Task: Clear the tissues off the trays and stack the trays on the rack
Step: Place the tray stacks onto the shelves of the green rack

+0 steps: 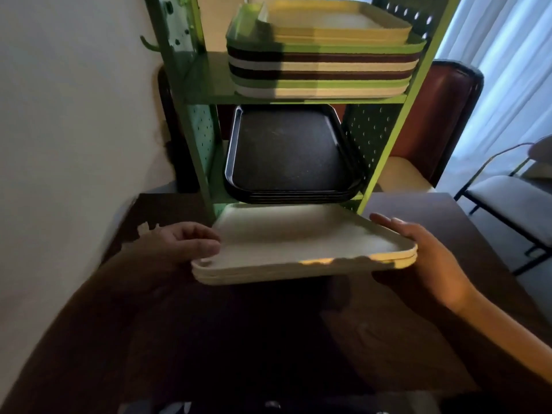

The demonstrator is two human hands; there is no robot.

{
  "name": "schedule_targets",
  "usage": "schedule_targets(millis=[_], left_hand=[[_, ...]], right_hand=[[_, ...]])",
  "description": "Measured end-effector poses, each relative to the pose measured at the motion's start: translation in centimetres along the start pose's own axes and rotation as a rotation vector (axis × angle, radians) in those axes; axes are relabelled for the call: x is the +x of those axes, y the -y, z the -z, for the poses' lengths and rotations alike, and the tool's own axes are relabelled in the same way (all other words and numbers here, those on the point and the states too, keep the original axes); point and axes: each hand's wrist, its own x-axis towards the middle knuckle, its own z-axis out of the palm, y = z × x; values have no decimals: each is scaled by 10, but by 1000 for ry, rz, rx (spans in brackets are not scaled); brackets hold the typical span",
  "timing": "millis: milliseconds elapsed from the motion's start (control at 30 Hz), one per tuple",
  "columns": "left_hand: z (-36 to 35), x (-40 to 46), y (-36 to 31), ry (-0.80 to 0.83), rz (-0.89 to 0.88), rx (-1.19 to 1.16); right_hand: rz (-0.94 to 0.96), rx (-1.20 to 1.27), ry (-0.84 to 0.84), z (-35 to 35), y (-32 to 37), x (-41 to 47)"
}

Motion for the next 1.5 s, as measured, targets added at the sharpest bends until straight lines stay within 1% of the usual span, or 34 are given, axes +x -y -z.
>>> schedule_targets(millis=[33,100,167,200,267,333,367,400,433,467,533,667,733,833,933,1067,1100,1133,1167,1200,1233,1333,1433,1500], left_hand=[[-2,4,9,-34,27,-3],[-8,10,26,-74,79,61],[-15,14,45,-60,117,100],[-18,17,53,-77,115,127],[-25,24,67,-147,131,120],[-34,31,84,-223,143,-1],[-39,35,93,-263,113,5],[-44,39,105,-290,54,101],[-51,39,113,-284,-6,249],[-59,39,122,-260,-64,393],[-76,38,134,-168,-159,610],[-87,48,153,-55,-148,1035],[-90,53,156,-51,-188,1154],[-93,68,155,-83,-227,1200],[-89,90,149,-74,-279,1257],[-78,119,134,-10,-214,1328],[-77,125,129,-5,-197,1323],[-76,130,124,-4,-183,1308],[-76,135,120,-3,-172,1290],[-75,139,117,1,-163,1277],[-75,143,115,13,-155,1272],[-72,153,105,74,-134,1289],[-69,158,96,74,-144,1278],[-69,161,93,48,-143,1255]], right_hand=[[-26,16,2,6,-10,4],[-85,36,31,8,-29,4],[-163,43,12,9,-47,10],[-170,10,-24,8,-55,13],[-189,-63,-27,5,-72,22],[-189,-245,13,13,-90,33],[-191,-339,35,17,-97,36],[-193,-431,49,22,-105,38],[-193,-529,69,25,-111,39],[-175,-650,90,26,-116,39],[-145,-861,112,23,-121,38],[-96,-1112,87,25,-129,50],[-110,-1172,103,25,-124,55],[-132,-1245,108,23,-118,65],[-156,-1327,83,20,-113,77],[-196,-1317,28,9,-105,83],[-167,-1393,55,8,-103,85],[-164,-1445,43,6,-100,89],[-174,-1436,5,3,-96,92],[-172,-1495,9,3,-94,95],[-159,-1593,47,3,-94,100],[-179,-1715,67,6,-93,113],[-89,-1807,12,3,-87,117],[-52,-1809,-5,2,-85,121]])
